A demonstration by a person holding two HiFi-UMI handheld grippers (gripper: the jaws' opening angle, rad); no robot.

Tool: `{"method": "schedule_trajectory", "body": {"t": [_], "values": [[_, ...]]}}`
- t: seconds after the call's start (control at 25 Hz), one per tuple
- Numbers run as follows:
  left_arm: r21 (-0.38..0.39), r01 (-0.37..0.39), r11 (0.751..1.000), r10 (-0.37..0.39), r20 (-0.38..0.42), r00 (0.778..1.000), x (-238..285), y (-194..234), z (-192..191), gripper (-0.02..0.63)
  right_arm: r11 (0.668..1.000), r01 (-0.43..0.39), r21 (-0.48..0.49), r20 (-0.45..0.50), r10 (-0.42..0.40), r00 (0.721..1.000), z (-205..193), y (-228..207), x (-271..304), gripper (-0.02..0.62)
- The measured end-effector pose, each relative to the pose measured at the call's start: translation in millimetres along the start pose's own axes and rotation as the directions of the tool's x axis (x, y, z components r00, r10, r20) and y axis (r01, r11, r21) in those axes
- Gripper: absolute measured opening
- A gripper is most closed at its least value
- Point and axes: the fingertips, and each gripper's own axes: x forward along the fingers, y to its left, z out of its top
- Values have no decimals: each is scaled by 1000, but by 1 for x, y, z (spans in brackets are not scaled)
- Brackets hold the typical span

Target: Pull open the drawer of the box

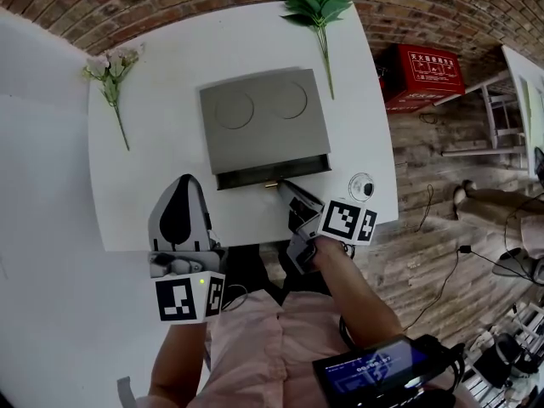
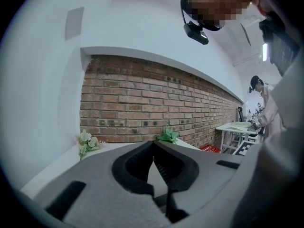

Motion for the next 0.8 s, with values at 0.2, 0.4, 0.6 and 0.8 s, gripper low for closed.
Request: {"method": "schedule_trajectory", "body": {"t": [0.2, 0.4, 0.6, 0.8], "values": [[-4, -21, 1000, 21, 12, 1000, -6, -2, 1, 9, 1000, -10, -4, 1, 10, 1000, 1, 1, 2, 41], [-7, -11, 1000, 11, 8, 1000, -17, -16, -2, 9, 1000, -14, -7, -10, 14, 1000, -1, -2, 0, 41], [5, -1, 1000, 1, -1, 1000, -25, -14, 0, 9, 1000, -9, -9, -13, 9, 1000, -3, -1, -2, 40], [7, -9, 1000, 8, 11, 1000, -29, -12, 5, 9, 1000, -11, -16, -6, 10, 1000, -4, 0, -3, 40]]}}
